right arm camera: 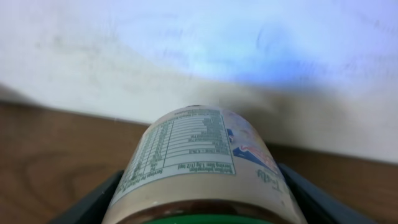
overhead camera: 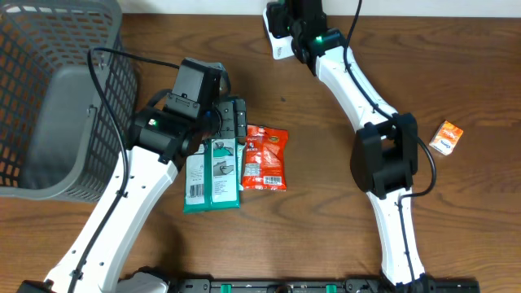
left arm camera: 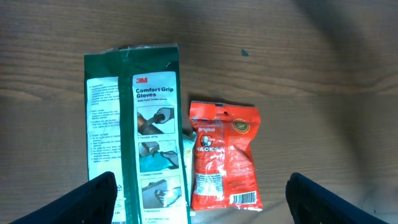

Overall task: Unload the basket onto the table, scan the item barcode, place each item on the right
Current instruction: 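Lift the jar and hold its label facing the white scanner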

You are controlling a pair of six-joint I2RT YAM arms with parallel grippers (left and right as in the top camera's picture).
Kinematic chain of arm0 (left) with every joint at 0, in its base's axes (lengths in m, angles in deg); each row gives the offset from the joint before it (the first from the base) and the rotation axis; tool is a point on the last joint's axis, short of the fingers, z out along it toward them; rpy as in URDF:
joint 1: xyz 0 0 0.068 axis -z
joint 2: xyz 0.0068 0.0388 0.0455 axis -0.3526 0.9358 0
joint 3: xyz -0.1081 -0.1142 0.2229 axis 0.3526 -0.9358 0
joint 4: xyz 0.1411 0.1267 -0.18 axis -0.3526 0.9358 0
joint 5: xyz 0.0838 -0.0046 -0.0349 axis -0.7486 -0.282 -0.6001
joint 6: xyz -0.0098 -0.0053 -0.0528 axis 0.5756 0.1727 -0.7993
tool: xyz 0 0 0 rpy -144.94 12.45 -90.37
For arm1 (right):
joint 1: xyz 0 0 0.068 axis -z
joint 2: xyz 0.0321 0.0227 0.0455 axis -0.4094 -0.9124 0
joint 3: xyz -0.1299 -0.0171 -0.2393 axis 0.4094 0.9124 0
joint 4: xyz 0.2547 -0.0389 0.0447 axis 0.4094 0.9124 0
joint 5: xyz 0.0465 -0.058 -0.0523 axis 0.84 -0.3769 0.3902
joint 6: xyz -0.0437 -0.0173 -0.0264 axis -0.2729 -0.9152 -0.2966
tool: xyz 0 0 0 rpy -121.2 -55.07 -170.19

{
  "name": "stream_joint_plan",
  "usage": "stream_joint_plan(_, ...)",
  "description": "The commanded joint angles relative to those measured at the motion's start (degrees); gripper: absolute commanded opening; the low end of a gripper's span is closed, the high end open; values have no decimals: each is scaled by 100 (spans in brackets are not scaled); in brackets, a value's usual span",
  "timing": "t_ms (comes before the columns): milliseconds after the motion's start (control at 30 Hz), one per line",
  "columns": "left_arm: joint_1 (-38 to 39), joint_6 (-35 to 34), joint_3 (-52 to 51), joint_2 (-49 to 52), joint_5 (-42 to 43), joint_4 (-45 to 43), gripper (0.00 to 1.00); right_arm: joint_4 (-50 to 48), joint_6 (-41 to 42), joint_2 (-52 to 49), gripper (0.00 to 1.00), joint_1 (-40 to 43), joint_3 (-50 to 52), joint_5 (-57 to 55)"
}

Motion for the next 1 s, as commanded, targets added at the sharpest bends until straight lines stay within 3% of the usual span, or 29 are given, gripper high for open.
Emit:
stream_joint_plan(0,2,55,96,17,9,11,87,-501,7,-155,12,57,-79,-50)
stream_joint_plan(167,2,55,96,17,9,11,87,-1340,4,-437,19,57,-79,-52)
stream_joint_plan(333,2,52,96,17,9,11,87,-1993,4,-564,15,66,-79,-55)
stream_joint_plan(767,2,55,96,17,9,11,88,-2385,-17,-767,16,138,-70,-55)
stream_joint_plan(967,2,55,96,17,9,11,87,-2581,-17,-761,10,199,-70,-50)
